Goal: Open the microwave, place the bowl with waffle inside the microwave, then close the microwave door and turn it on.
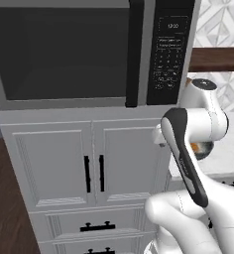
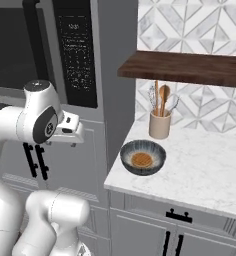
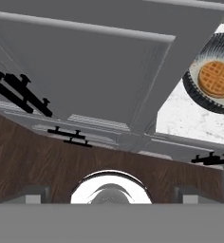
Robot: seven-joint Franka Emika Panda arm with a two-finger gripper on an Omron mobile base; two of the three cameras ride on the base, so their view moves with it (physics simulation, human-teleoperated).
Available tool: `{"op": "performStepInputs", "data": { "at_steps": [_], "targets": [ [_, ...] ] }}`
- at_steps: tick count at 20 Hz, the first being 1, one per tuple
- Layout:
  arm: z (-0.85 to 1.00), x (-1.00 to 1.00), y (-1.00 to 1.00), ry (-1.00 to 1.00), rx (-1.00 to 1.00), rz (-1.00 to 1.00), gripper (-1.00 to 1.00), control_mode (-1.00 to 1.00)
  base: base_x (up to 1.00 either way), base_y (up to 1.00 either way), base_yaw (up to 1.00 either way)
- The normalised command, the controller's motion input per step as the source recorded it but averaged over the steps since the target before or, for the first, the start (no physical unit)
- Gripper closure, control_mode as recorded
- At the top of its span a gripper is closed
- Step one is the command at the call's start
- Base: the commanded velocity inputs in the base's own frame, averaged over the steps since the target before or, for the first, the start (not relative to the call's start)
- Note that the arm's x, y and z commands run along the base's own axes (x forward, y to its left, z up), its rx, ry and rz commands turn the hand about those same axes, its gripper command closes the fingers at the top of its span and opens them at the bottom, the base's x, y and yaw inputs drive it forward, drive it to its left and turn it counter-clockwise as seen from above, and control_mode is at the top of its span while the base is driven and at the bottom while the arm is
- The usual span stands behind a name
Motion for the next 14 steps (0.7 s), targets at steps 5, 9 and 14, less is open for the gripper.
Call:
{"op": "performStepInputs", "data": {
  "at_steps": [5,9,14],
  "targets": [
    [0.0,0.0,0.0,0.0,0.0,0.0,-1.0,1.0,-0.25,-0.47,0.29],
    [0.0,0.0,0.0,0.0,0.0,0.0,-1.0,1.0,-0.26,-0.42,0.31],
    [0.0,-0.04,0.0,0.0,0.0,0.04,-1.0,-1.0,-0.17,-0.17,0.25]
  ]
}}
